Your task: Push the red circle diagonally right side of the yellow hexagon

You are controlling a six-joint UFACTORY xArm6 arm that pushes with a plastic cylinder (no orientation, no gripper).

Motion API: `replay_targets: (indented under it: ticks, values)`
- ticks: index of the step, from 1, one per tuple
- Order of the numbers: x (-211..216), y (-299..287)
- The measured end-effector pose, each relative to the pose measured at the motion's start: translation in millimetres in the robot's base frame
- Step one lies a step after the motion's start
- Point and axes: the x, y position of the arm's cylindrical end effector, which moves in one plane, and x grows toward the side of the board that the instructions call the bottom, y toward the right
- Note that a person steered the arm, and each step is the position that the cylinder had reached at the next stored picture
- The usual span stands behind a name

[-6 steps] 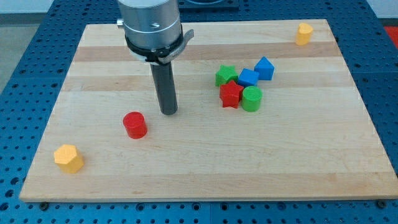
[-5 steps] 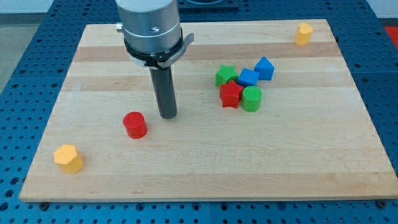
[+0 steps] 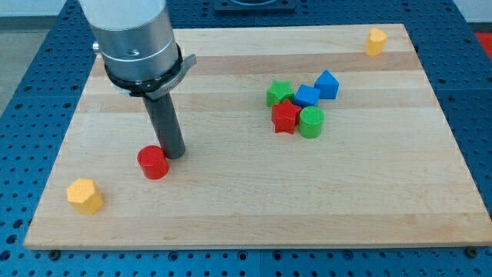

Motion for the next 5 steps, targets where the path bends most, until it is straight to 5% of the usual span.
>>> replay_targets:
  ticks: [5]
  values:
    - [7,-20]
